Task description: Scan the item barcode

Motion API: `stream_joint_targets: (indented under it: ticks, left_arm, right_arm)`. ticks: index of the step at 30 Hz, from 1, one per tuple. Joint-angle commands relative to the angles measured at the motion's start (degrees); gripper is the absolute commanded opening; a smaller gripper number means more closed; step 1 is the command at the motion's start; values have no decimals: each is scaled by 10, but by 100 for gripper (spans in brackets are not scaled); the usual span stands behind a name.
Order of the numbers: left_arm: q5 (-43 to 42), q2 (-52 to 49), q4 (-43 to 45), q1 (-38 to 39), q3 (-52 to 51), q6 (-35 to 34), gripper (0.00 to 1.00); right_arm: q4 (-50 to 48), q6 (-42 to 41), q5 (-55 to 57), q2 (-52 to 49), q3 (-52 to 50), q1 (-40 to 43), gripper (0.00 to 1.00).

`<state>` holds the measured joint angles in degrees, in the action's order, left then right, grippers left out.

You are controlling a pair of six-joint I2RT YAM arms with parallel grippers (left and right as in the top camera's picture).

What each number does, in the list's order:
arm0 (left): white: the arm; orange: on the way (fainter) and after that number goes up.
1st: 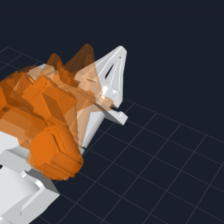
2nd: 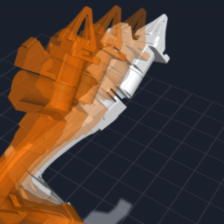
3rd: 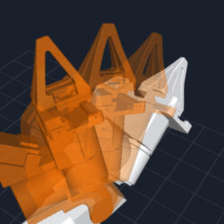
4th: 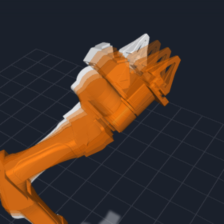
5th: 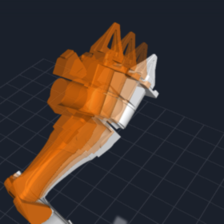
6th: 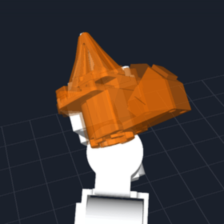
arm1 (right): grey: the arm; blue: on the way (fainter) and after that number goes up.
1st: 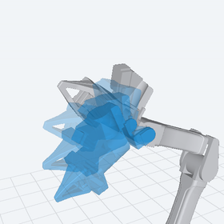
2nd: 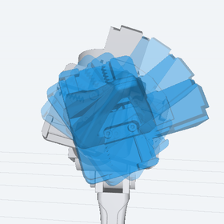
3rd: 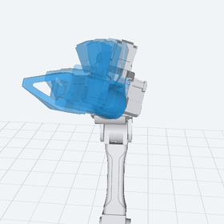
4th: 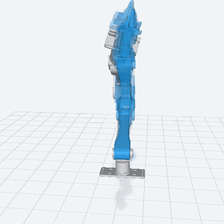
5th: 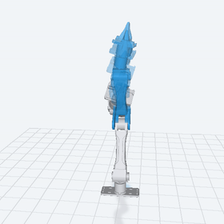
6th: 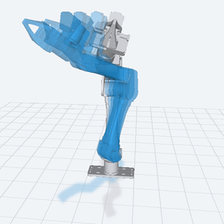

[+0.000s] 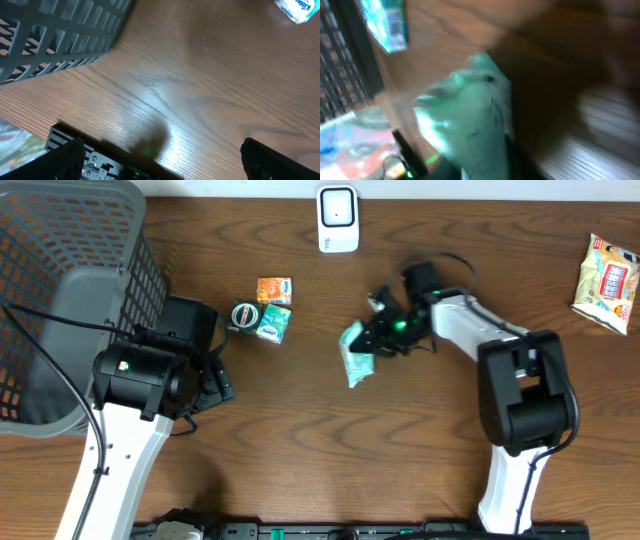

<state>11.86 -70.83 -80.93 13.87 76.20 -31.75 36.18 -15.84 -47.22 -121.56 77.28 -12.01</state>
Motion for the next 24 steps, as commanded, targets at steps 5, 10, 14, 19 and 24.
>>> stream_joint_targets:
  ticks: [5,10,14,19,24]
  left_arm:
    - [-3,1,-2,-3,0,-7,98]
    - [-3,1,-2,-3,0,-7,98]
    - [-3,1,-2,-3,0,-7,98]
    - [-3,1,-2,-3,0,-7,98]
    - [-3,1,-2,-3,0,-7,98]
  right_arm:
    - [132,10,78,10,64,83,36]
    - [251,48,178,31,144,83,44]
    - [306,68,236,33,197,49,49]
    - [302,65,267,31,199,-16,50]
    - [287,-25,442,30,181,-81,73]
